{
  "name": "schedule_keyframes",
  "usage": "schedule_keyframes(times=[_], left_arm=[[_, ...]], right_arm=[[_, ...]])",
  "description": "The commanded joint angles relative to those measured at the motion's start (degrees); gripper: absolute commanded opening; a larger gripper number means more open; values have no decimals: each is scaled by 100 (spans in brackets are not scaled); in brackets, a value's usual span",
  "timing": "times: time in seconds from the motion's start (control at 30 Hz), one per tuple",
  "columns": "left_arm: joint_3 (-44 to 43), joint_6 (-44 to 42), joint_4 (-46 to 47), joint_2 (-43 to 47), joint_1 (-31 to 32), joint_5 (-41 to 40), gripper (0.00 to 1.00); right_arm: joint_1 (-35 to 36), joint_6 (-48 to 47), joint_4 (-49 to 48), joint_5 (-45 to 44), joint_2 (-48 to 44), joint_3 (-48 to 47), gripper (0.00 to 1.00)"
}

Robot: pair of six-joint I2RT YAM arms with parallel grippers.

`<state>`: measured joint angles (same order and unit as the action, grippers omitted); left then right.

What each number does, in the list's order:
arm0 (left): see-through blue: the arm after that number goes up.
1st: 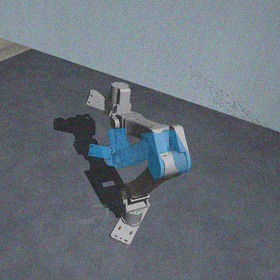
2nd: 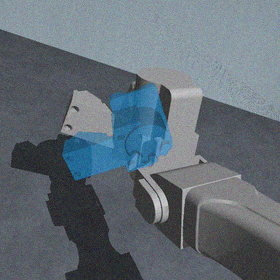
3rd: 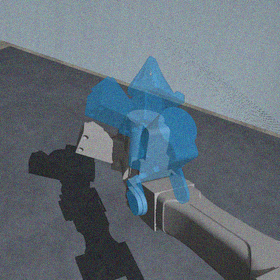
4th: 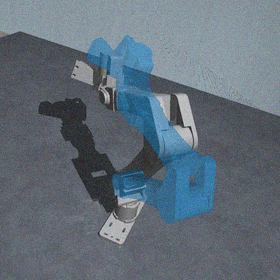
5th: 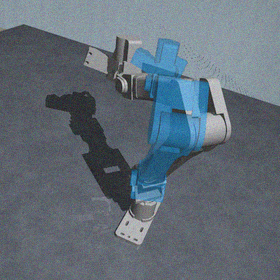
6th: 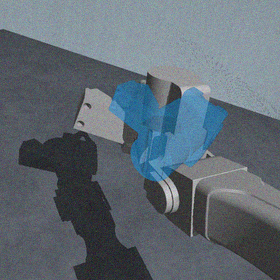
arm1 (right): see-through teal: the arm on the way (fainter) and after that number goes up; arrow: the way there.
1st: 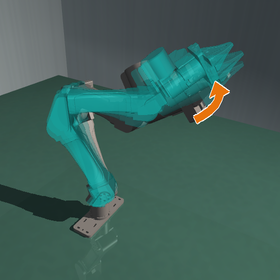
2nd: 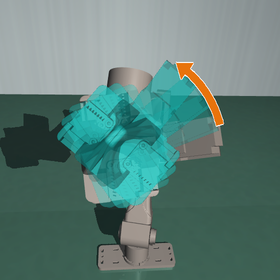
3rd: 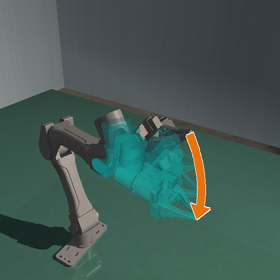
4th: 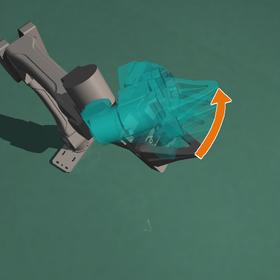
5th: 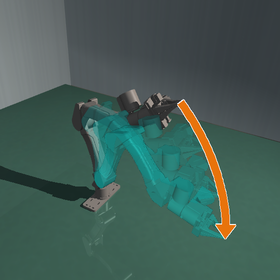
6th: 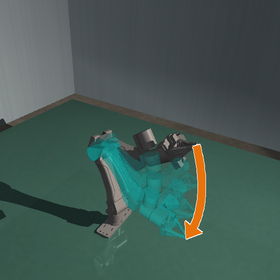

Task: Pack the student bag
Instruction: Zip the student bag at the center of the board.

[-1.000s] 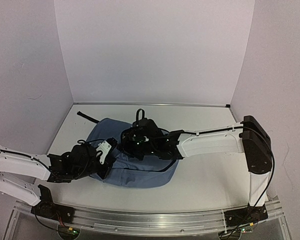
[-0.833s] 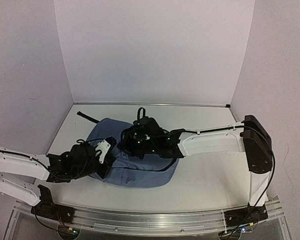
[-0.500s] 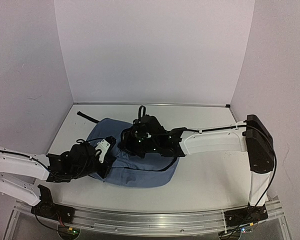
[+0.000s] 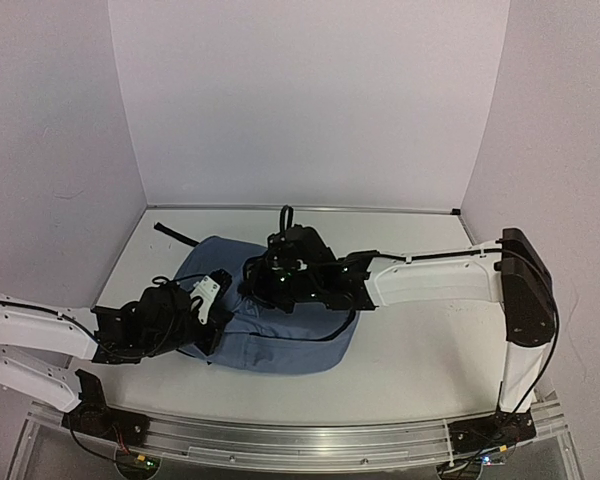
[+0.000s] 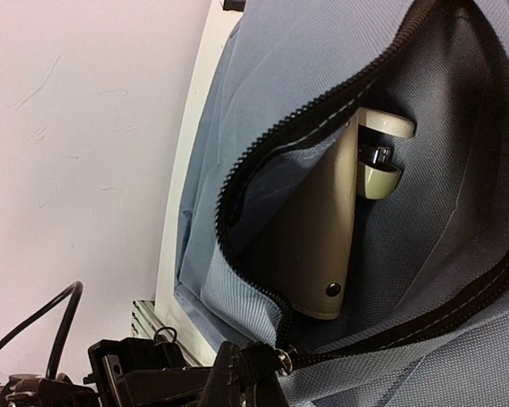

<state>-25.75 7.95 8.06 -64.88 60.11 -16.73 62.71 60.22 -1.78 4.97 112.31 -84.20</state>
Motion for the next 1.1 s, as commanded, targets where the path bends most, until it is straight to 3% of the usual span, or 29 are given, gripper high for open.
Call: schedule_keyframes(times=[0.0,0.63,0.9,1.07], left_arm=[[-135,185,-741,-23,123,160,0],[-340,225,-1070,-40,339,216,0],[-274,449,-1379,585,344,160,0],[-332,563,-1633,620,350,210,0]], right_arm=[[-279,-347,-746,-543,-774,-412,0],[-327,-1155,-59,-942,-1003,-881,0],[-560,-1499,42,-709,-1062,-776,0],[-928,-1500,30,-112,-923,-867,0]])
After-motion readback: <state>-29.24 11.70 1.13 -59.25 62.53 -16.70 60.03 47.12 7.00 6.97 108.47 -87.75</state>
